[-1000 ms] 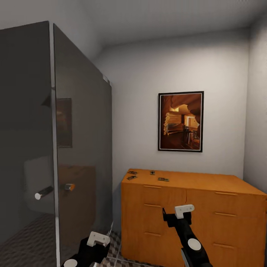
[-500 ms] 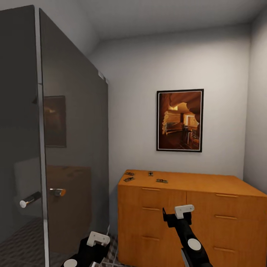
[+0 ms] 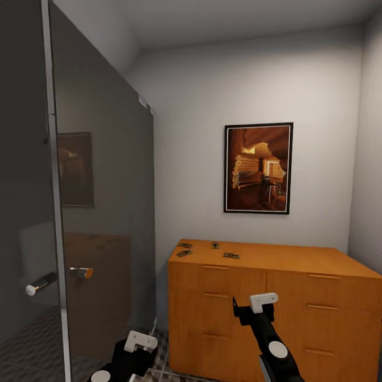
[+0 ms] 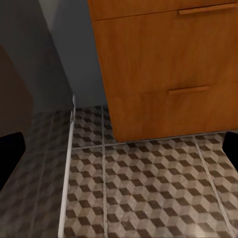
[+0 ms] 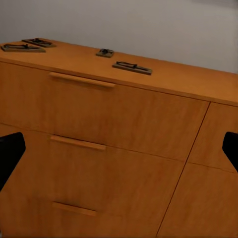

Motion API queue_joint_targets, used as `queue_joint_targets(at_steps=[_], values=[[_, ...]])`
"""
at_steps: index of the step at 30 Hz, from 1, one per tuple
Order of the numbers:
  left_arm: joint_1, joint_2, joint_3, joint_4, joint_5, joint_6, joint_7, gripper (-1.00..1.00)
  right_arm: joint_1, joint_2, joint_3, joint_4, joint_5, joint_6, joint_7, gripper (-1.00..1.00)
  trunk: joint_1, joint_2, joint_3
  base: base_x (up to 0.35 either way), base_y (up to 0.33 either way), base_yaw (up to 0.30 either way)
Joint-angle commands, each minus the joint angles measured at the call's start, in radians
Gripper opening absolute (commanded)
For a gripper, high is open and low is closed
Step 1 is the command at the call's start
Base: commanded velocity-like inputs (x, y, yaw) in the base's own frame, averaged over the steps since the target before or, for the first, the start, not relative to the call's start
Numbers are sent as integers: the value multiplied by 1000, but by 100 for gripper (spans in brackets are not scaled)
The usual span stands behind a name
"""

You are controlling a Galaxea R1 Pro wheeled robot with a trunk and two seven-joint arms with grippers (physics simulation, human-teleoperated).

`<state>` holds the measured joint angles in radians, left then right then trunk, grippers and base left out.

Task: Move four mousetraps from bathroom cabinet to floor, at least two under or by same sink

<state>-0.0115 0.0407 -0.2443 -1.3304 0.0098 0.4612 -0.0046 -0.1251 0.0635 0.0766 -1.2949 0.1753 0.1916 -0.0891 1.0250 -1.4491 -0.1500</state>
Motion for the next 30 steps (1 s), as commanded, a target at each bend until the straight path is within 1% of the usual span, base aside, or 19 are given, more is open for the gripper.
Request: queue_joint_targets(at_steps=[1, 30], values=[[-1, 1, -1, -2, 1, 5, -1, 100, -1, 0, 2, -1, 10, 8, -4, 100, 0, -1, -3, 0, 0, -52], [-1, 1, -2, -1, 1, 5, -2, 100, -1, 1, 2, -1, 10, 8, -4, 100, 0, -1, -50, 0, 0, -64]])
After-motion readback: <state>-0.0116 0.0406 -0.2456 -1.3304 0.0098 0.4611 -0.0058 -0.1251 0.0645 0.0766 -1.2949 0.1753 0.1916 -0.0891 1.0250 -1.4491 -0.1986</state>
